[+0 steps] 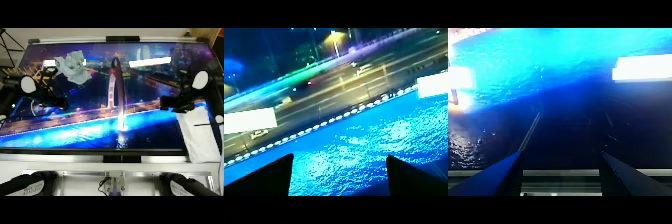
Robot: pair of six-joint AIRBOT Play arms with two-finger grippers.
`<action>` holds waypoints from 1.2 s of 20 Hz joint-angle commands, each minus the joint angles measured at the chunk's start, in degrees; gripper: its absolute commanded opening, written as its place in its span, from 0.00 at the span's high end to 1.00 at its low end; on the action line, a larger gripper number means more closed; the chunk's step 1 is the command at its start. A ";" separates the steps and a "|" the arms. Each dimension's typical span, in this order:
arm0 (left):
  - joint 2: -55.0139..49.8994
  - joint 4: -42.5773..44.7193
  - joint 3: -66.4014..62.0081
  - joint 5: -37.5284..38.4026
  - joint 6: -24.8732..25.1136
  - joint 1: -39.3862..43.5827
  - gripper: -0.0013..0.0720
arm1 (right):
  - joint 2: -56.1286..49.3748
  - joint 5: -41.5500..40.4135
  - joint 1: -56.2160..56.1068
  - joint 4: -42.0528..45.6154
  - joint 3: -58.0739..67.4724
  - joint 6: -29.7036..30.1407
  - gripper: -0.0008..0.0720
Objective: Fold the shirts.
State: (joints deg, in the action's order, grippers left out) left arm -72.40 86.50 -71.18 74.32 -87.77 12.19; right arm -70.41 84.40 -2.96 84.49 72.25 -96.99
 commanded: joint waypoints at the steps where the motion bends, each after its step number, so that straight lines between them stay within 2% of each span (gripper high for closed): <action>1: 0.04 0.02 0.02 0.00 0.02 -0.02 0.00 | -0.02 0.02 -0.07 0.00 0.07 -0.02 0.18; 3: 0.04 0.02 0.02 0.00 0.02 -0.04 0.00 | -0.02 0.02 -0.07 0.00 0.07 -0.02 0.18; 5: -0.09 -1.33 0.02 -0.96 -2.25 -0.02 0.00 | -0.02 -0.22 -0.07 -0.13 0.07 -0.02 0.18; 9: -1.68 -7.72 0.02 -11.15 -7.63 -0.02 0.00 | -0.02 -5.57 -0.07 -0.44 0.07 -0.04 0.18; 11: -3.34 -10.47 -0.28 -17.57 -8.31 -0.04 0.00 | -0.02 -5.90 -0.07 -0.42 0.07 0.07 0.18; 12: -5.20 -10.40 -1.81 -21.22 -11.04 -0.59 0.00 | -0.02 -6.23 -0.07 -0.46 0.07 0.20 0.19; 13: -8.00 -10.40 -4.74 -23.34 -13.53 -1.75 0.01 | -0.02 -6.75 -0.07 -0.68 0.07 0.26 0.19; 14: -12.02 -10.40 -9.40 -24.81 -14.58 -3.61 0.08 | -0.02 -7.45 -0.07 -1.25 0.07 1.01 0.19; 15: -16.57 -10.43 -14.99 -24.90 -14.88 -5.66 0.08 | -0.02 -8.00 -0.07 -2.01 0.07 1.29 0.19; 18: -32.33 -11.50 -33.70 -21.05 -21.31 -11.56 0.05 | -0.02 -8.83 -0.09 -5.90 0.07 1.40 0.19; 21: -44.00 -19.02 -44.52 -19.93 -21.14 -14.51 0.03 | -0.02 -9.75 -0.37 -7.23 0.04 1.77 0.19; 24: -49.22 -23.23 -45.88 -29.42 -20.79 -14.14 0.04 | -0.09 -11.06 -0.35 -8.57 0.00 1.77 0.19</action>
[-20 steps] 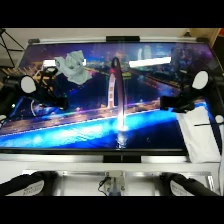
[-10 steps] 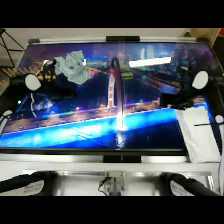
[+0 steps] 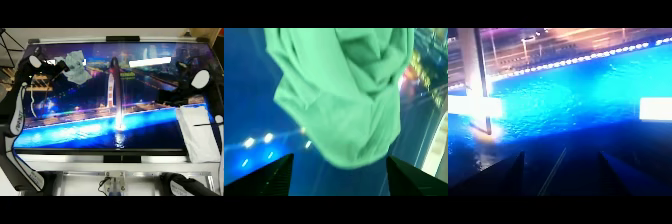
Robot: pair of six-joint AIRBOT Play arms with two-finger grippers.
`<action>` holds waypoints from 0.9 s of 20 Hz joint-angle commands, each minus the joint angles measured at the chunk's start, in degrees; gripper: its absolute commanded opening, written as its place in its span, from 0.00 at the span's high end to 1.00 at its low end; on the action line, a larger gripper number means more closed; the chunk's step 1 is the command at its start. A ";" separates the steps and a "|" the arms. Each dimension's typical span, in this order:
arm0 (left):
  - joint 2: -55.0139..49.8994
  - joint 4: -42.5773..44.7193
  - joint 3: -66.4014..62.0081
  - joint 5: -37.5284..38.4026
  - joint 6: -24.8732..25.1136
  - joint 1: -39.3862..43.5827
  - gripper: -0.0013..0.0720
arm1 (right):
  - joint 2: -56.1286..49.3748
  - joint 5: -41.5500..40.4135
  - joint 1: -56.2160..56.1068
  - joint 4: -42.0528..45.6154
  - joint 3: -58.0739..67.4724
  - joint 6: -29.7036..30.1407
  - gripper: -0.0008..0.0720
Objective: Fold the shirts.
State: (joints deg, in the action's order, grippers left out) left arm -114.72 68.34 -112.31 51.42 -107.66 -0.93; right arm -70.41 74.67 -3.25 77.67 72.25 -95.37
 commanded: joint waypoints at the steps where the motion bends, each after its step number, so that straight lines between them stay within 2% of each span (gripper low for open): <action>1: -7.96 -5.49 -4.74 -10.12 -0.90 -0.66 0.04 | -0.09 -1.64 -0.07 -1.81 0.00 0.17 0.19; 4: -10.80 -7.63 -4.74 -17.55 -0.90 0.96 0.04 | -0.48 -2.47 -0.07 -1.81 0.00 0.55 0.19; 8: -14.14 -11.32 -4.74 -21.24 -1.07 2.08 0.09 | -0.48 -2.89 -0.07 -2.45 0.00 0.52 0.19; 9: -14.32 -11.41 -4.74 -21.38 -1.07 2.01 0.34 | -0.48 -2.58 -0.07 -2.69 0.00 0.46 0.19; 10: -14.19 -11.72 -4.76 -21.46 -1.09 1.53 0.75 | -0.48 -2.14 -0.07 -2.89 0.00 0.48 0.19; 11: -13.84 -12.31 -4.76 -22.21 -1.07 1.36 0.93 | -0.48 -1.22 -0.07 -3.04 0.00 0.52 0.19; 13: -11.76 -13.09 -4.76 -22.18 -0.28 1.25 0.94 | -0.48 1.09 -0.07 -3.04 0.00 0.55 0.19; 14: -9.88 -13.11 -4.76 -21.44 2.05 1.38 0.94 | -0.48 1.62 -0.07 -2.99 0.00 1.09 0.19; 16: -3.63 -13.09 -4.76 -19.39 10.03 2.51 0.94 | -0.31 1.66 -0.02 -2.93 0.02 2.99 0.19; 18: 6.43 -13.07 -4.76 -17.00 23.06 5.11 0.94 | 1.07 1.57 -0.02 -1.14 0.09 3.28 0.19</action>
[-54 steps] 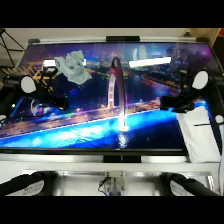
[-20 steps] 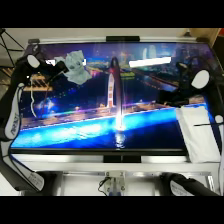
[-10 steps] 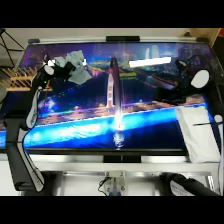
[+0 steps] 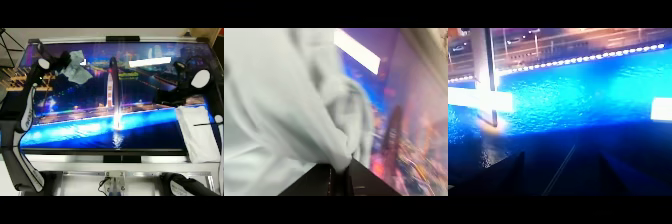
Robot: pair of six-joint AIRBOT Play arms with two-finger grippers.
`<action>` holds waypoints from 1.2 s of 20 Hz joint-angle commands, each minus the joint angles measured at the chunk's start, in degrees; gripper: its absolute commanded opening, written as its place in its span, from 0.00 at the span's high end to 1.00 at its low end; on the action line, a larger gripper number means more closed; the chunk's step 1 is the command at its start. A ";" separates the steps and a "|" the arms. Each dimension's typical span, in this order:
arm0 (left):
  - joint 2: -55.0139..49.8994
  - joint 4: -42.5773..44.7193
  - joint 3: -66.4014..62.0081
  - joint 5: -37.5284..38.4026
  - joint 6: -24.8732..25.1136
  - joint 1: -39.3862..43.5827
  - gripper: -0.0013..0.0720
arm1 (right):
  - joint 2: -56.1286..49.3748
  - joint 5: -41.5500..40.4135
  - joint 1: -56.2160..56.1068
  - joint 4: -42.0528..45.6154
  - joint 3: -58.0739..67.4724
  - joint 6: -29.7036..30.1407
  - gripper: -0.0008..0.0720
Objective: Fold the shirts.
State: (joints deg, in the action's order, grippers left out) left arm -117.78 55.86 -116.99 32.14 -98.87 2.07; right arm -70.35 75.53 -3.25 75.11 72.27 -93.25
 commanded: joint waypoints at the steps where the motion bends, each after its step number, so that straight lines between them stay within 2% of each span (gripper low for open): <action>1: 15.08 -0.57 -0.09 3.52 20.22 3.65 0.94 | 2.54 0.79 -0.02 2.86 0.17 1.25 0.19; 2: 20.79 -0.55 -0.07 4.81 23.96 5.35 0.94 | 4.52 0.87 -0.02 4.70 0.76 1.22 0.19; 3: 26.77 -0.11 -0.07 6.36 25.40 7.28 0.94 | 6.62 0.94 -0.02 6.51 1.81 1.20 0.19; 6: 40.63 4.44 0.07 13.11 25.09 13.05 0.94 | 14.43 1.38 -0.02 10.82 7.26 1.16 0.19; 7: 44.24 6.14 0.87 15.72 24.11 15.19 0.94 | 17.09 1.36 -0.02 11.32 8.90 1.14 0.19; 10: 50.01 10.86 6.36 23.93 15.72 20.98 0.94 | 24.90 1.73 -0.02 11.34 11.52 0.39 0.19; 12: 49.72 10.82 11.39 29.31 13.57 24.41 0.94 | 27.74 5.70 -0.04 10.82 11.52 -1.64 0.19; 15: 46.84 10.36 24.15 28.00 11.76 31.50 0.94 | 27.58 15.10 -0.07 9.18 8.74 -1.40 0.19; 17: 42.84 7.91 32.28 22.60 10.54 36.68 0.94 | 27.17 14.80 -0.07 9.16 2.99 -1.40 0.19; 20: 33.68 2.16 37.38 16.00 10.47 42.47 0.93 | 24.70 8.79 -0.07 6.36 -6.99 -1.62 0.19; 21: 30.86 0.11 36.89 16.31 10.51 42.86 0.80 | 23.37 6.29 -0.07 4.11 -9.44 -1.62 0.19; 22: 28.72 -0.92 35.74 18.47 10.47 42.29 0.27 | 21.64 3.76 -0.07 1.86 -11.10 -1.55 0.19; 23: 27.56 -0.61 33.77 23.08 10.54 40.46 0.00 | 19.67 2.01 -0.07 0.76 -11.61 -1.14 0.19; 24: 27.39 0.46 31.76 28.81 10.51 37.62 0.00 | 17.42 0.59 -0.07 0.15 -11.63 -0.44 0.19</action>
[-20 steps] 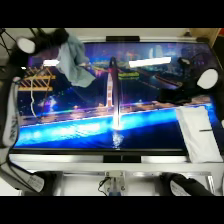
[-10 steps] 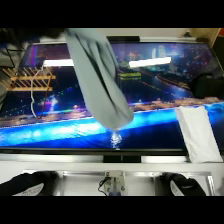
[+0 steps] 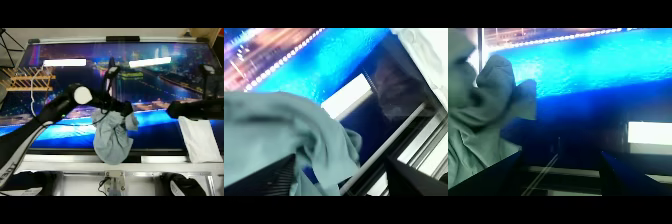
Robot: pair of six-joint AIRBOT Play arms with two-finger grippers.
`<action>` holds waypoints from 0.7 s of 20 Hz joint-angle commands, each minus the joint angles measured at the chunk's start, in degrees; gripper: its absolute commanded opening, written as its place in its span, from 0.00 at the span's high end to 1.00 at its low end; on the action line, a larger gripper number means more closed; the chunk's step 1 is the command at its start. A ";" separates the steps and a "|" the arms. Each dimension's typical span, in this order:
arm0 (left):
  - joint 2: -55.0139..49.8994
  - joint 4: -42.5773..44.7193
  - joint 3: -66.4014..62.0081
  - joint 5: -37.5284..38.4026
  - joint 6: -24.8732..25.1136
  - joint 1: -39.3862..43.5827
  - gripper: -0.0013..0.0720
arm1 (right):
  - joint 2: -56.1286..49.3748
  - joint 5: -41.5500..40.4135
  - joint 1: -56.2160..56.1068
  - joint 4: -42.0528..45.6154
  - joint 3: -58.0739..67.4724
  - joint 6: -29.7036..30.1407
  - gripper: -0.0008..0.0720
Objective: Fold the shirts.
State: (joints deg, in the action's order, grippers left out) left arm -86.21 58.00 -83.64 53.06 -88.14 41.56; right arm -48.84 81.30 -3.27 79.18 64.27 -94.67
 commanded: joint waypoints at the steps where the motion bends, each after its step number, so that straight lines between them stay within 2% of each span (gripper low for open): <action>1: -3.87 0.13 -3.87 14.67 -0.28 -5.60 0.00 | -6.25 -6.40 -0.04 -3.91 -3.63 2.10 0.18; 2: -3.30 2.43 -6.25 22.56 -0.26 -10.14 0.01 | -8.41 -6.95 -0.04 -3.91 -3.63 3.52 0.17; 3: -2.34 5.27 -7.41 28.81 -0.31 -14.36 0.07 | -10.95 -6.86 -0.04 -4.31 -3.63 5.42 0.07; 4: -0.81 8.87 -7.08 33.81 -0.96 -18.58 0.17 | -13.46 -6.03 -0.04 -5.75 -3.63 8.00 0.07; 6: 3.39 11.52 -1.75 37.64 -2.19 -24.37 0.17 | -18.62 -2.75 -0.04 -8.41 -3.63 12.41 0.07; 9: 11.69 6.82 16.24 33.27 -3.28 -25.20 0.04 | -24.59 -1.38 -0.04 -8.63 -3.65 14.84 0.07; 11: 16.37 -0.42 29.16 24.90 -3.26 -22.43 0.04 | -27.87 -1.62 -0.04 -8.59 -3.65 15.52 0.07; 14: 18.16 -8.09 41.59 17.00 -3.26 -16.57 0.04 | -31.43 -2.14 -0.04 -8.70 -3.65 15.47 0.07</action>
State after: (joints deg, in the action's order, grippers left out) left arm -71.18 57.60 -54.35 77.54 -91.00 21.54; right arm -76.47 79.00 -3.29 71.05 60.64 -80.34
